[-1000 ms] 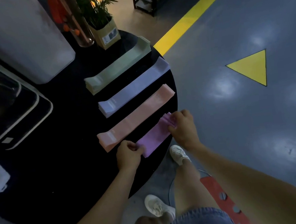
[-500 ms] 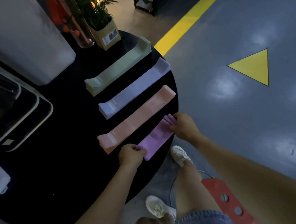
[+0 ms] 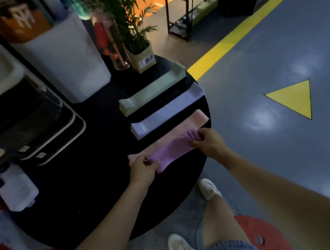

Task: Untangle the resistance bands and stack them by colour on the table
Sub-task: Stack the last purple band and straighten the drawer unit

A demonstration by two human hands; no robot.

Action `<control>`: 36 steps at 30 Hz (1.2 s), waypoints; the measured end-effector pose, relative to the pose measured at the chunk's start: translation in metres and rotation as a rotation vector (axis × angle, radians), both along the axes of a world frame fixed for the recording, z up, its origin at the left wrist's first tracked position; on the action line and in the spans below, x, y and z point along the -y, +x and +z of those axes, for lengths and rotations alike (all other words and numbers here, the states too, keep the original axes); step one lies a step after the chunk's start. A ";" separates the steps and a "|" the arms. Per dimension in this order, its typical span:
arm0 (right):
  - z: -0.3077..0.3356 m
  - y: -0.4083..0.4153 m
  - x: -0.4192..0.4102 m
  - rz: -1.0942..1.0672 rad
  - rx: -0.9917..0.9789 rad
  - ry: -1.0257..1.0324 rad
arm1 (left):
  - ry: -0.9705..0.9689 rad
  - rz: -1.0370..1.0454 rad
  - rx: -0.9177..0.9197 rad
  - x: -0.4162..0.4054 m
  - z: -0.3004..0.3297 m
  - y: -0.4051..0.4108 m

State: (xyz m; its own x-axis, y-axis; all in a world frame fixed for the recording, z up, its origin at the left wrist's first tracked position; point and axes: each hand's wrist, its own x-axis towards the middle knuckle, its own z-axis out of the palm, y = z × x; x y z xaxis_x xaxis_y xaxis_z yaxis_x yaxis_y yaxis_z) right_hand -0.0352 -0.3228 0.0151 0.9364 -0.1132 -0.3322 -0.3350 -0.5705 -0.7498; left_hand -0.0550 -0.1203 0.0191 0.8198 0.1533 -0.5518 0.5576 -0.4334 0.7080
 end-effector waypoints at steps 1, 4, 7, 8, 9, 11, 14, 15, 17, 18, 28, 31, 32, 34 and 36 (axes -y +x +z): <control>0.010 0.004 -0.005 -0.005 0.020 0.021 | 0.014 0.013 0.029 -0.006 0.009 0.003; 0.043 0.014 -0.025 -0.002 0.119 0.088 | 0.028 0.070 0.125 -0.025 0.042 0.012; 0.078 0.025 -0.050 0.017 0.178 0.134 | 0.032 0.125 0.242 -0.051 0.077 0.019; 0.089 0.028 -0.058 0.026 0.198 0.160 | 0.035 0.138 0.279 -0.060 0.089 0.021; 0.098 0.033 -0.068 0.023 0.212 0.195 | 0.033 0.154 0.314 -0.069 0.101 0.024; 0.120 0.040 -0.088 0.012 0.229 0.240 | 0.030 0.194 0.383 -0.088 0.123 0.030; 0.150 0.052 -0.120 0.045 0.264 0.315 | 0.053 0.264 0.482 -0.117 0.152 0.036; 0.158 0.057 -0.132 0.056 0.273 0.336 | 0.054 0.290 0.516 -0.127 0.161 0.038; 0.170 0.070 -0.155 0.079 0.289 0.342 | 0.076 0.338 0.576 -0.148 0.177 0.041; 0.175 0.077 -0.167 0.091 0.294 0.340 | 0.099 0.358 0.595 -0.159 0.185 0.042; 0.190 0.130 -0.276 0.278 0.288 0.245 | 0.280 0.511 0.576 -0.248 0.202 0.065; 0.186 0.145 -0.295 0.361 0.259 0.166 | 0.368 0.522 0.519 -0.262 0.190 0.075; 0.185 0.148 -0.300 0.389 0.251 0.134 | 0.385 0.520 0.504 -0.265 0.185 0.079; 0.179 0.155 -0.307 0.453 0.247 0.058 | 0.422 0.516 0.460 -0.270 0.175 0.084; 0.172 0.162 -0.314 0.517 0.240 -0.029 | 0.469 0.500 0.413 -0.276 0.166 0.088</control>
State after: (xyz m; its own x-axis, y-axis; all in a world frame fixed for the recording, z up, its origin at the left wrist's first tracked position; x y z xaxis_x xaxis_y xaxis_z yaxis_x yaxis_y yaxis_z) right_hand 0.1264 -0.0084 0.1872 0.9213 0.3739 -0.1067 0.1712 -0.6365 -0.7520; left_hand 0.0326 0.1556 0.1853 0.7168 0.6973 -0.0054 0.4970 -0.5054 0.7053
